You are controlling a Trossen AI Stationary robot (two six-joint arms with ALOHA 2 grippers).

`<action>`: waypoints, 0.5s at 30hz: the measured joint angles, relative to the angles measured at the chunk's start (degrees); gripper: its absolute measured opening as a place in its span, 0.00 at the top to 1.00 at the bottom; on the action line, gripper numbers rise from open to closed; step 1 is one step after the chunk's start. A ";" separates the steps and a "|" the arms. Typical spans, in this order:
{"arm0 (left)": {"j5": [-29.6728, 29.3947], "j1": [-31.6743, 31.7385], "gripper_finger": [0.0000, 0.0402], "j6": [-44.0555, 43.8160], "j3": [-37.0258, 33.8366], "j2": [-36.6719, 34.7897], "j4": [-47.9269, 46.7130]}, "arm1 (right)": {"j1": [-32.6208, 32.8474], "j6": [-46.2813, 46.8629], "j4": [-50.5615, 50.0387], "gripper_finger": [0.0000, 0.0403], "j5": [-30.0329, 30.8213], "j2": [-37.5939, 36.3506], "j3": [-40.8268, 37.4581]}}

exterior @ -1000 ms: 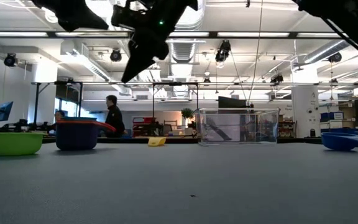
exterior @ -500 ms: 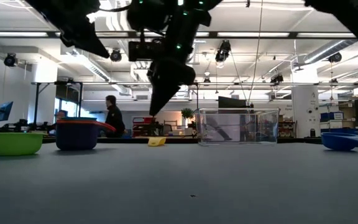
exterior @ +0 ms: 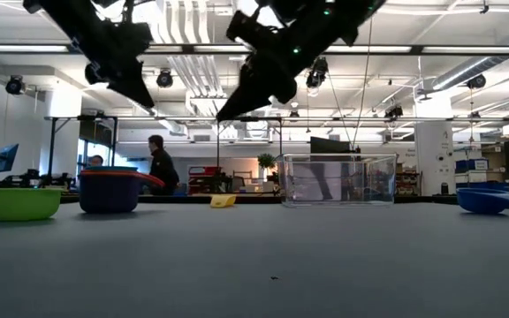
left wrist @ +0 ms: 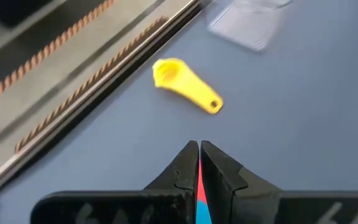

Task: Nest measuring cups in basket
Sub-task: Stack the light blue measuring cup on top of the red measuring cup

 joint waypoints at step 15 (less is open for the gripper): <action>3.49 11.37 1.00 -12.01 0.00 14.19 -9.15 | -0.13 -3.52 11.65 0.98 0.00 -2.97 -6.68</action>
